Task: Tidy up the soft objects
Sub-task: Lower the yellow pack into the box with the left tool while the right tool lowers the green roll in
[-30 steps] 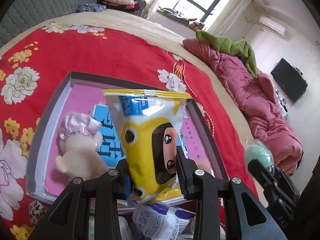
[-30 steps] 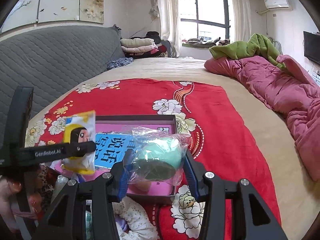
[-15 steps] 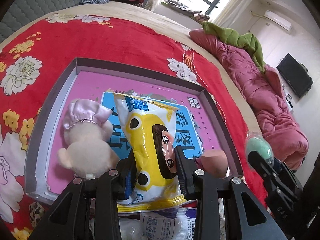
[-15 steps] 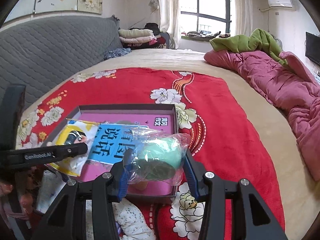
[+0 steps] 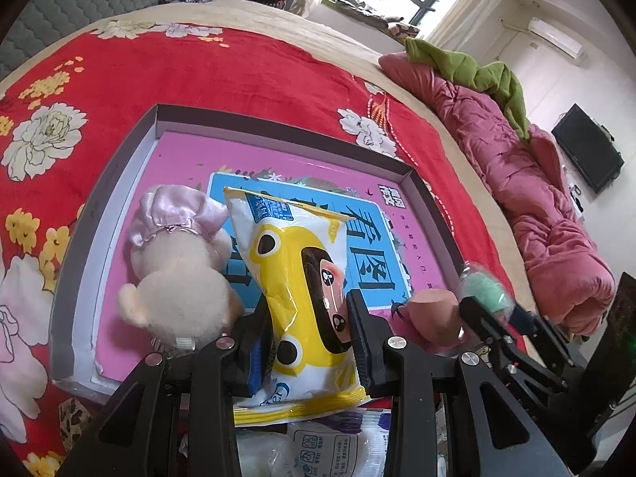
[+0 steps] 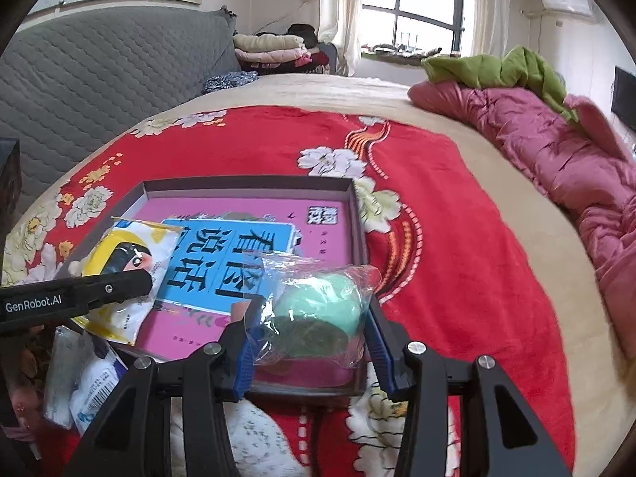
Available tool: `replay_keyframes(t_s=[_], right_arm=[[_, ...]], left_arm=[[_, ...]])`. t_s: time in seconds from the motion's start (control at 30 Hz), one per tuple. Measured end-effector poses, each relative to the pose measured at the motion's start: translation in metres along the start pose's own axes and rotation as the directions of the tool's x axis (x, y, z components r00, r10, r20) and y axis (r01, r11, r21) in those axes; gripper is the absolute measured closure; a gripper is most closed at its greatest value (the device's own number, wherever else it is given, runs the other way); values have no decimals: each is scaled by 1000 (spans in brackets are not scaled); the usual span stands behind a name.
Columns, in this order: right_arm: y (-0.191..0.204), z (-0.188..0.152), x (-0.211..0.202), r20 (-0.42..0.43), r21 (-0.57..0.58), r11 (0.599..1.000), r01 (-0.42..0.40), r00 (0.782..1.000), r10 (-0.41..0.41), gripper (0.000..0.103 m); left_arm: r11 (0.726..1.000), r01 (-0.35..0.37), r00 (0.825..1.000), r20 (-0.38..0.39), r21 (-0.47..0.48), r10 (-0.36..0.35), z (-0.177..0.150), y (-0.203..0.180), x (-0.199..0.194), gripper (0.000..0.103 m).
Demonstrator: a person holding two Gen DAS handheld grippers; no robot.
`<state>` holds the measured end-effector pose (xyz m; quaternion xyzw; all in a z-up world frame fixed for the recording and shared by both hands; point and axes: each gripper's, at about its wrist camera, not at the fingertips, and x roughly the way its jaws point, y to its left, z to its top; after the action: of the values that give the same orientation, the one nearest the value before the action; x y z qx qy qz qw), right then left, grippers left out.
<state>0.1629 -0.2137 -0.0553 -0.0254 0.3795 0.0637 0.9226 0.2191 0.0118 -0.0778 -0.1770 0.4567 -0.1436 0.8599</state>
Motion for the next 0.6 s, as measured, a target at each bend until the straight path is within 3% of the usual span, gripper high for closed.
replay_keyframes(t_s=[0.3,0.47,0.6], right_arm=[[-7,2,-1,3,155,970,-186,982,188,55],[-28,-2,10,-32,301,930,-211,973,231,55],[-33,-3,12,-44,331,920,-211,970,239,56]], left_arm=[[1000,0,1000,-1,0,0,0,1,0,67],[1000,-2,1000,-2,-1,2,0,1,1,67],[1000,-3,1000,-2,1,3,-1,0,1,66]])
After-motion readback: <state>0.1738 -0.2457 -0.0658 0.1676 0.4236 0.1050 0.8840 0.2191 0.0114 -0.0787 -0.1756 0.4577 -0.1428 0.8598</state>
